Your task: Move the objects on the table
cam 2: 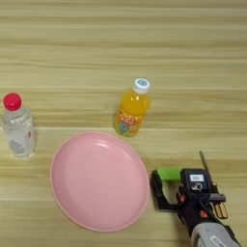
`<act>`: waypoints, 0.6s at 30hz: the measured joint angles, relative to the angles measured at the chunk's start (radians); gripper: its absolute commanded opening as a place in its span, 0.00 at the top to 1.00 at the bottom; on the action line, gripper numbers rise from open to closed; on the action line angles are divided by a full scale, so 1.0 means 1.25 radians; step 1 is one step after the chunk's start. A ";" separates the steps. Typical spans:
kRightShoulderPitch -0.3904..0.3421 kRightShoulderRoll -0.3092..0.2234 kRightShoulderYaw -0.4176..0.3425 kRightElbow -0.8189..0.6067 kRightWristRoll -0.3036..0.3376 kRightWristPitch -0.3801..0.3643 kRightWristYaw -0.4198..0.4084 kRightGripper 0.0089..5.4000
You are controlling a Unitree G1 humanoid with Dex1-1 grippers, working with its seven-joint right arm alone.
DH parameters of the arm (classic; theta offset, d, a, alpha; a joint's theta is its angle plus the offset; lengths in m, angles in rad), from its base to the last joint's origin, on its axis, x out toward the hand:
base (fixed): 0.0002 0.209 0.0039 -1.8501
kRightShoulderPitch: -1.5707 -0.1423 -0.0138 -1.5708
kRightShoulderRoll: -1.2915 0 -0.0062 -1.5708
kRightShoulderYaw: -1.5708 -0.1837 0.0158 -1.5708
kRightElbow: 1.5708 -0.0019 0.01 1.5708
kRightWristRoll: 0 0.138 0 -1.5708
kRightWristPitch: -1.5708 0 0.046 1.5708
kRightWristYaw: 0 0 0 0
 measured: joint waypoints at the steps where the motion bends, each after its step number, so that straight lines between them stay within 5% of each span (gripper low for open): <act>1: 0.000 0.000 0.000 -0.001 0.000 0.000 0.000 0.00; 18: 0.001 -0.001 -0.031 -0.054 0.004 0.009 0.001 0.00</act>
